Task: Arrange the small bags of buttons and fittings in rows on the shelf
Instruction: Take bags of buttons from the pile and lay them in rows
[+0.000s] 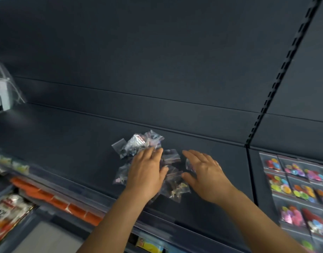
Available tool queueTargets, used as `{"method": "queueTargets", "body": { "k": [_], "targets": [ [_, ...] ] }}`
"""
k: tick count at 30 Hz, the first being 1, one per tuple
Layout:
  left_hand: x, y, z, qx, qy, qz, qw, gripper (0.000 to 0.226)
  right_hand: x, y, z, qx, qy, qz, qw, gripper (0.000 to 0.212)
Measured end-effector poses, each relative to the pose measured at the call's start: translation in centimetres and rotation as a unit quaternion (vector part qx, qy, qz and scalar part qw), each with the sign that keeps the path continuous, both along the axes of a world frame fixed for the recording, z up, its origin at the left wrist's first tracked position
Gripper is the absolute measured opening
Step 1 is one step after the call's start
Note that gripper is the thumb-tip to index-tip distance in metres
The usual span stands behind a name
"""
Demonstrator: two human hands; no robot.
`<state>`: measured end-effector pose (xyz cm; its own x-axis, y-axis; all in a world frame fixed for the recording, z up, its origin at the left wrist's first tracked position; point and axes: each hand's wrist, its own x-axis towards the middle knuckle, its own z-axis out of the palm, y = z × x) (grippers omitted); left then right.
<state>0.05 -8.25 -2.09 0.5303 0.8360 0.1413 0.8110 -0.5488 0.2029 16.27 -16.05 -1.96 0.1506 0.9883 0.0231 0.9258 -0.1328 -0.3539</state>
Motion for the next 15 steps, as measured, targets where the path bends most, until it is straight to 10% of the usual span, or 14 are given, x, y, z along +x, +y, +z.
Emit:
{"method": "queueTargets", "body": {
  "k": [15],
  "targets": [
    [-4.7,9.5,-2.7,-0.034,0.081,0.058,0.994,0.048,-1.8,9.8,-2.1,-0.050,-0.061,0.124,0.989,0.040]
  ]
}}
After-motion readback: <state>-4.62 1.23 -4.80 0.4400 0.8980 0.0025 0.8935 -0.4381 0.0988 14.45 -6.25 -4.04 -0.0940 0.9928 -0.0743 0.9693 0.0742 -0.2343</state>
